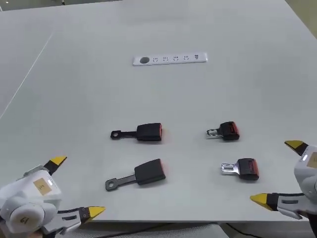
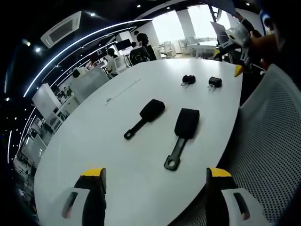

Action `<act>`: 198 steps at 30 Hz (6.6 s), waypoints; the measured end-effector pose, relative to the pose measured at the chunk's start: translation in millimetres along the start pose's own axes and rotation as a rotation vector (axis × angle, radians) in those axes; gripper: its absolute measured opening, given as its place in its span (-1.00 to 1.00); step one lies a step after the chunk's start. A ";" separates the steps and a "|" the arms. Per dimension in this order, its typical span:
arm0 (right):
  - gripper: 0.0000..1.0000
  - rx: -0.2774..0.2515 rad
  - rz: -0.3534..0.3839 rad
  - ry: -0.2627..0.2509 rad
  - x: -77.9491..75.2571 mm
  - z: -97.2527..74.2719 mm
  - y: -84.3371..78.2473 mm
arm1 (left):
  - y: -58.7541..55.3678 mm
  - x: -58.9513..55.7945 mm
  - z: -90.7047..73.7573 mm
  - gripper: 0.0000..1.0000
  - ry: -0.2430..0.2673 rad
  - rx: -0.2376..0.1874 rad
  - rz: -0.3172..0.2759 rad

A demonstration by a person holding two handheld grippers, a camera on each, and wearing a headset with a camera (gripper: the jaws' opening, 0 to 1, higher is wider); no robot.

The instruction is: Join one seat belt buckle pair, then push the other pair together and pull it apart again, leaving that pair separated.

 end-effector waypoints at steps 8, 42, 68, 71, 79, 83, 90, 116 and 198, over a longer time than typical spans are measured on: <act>0.56 -0.043 0.003 0.032 -4.2 -2.9 6.0 | 13.7 -7.1 4.0 0.68 -0.091 -0.054 0.047; -0.31 0.012 -0.213 0.357 -6.9 56.2 7.8 | 75.3 -52.3 117.2 -0.02 -0.446 -0.083 0.001; -0.34 0.143 -0.347 0.469 -17.2 82.1 -13.8 | 65.5 -54.8 132.6 -0.33 -0.557 0.076 0.232; -0.34 0.159 -0.354 0.481 -16.7 84.0 -14.1 | 65.1 -56.9 134.5 -0.33 -0.577 0.095 0.317; -0.33 0.180 -0.381 0.495 -15.6 86.1 -15.1 | 66.2 -59.6 137.3 -0.33 -0.624 0.146 0.453; -0.33 0.191 -0.384 0.501 -15.5 86.3 -14.6 | 65.9 -58.9 137.7 -0.33 -0.635 0.154 0.451; -0.34 0.191 -0.377 0.492 -14.9 85.9 -13.1 | 65.2 -58.8 137.5 -0.33 -0.641 0.148 0.436; -0.33 0.070 -0.370 0.505 52.3 111.4 41.2 | 65.3 -59.0 138.8 -0.33 -0.649 0.176 0.421; -0.38 0.033 -0.363 0.499 101.8 148.3 93.5 | 71.2 -66.0 141.8 -0.35 -0.672 0.217 0.500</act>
Point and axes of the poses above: the centre of the closed fingertips' face, and the gripper's own axes: z roughly forward along the fingers, x roughly to its left, y roughly out of its top, the point moved 6 cm from there along -z, roughly backward along the fingers, and after that the axes turned 2 degrees about -y, right-handed, at the moved point
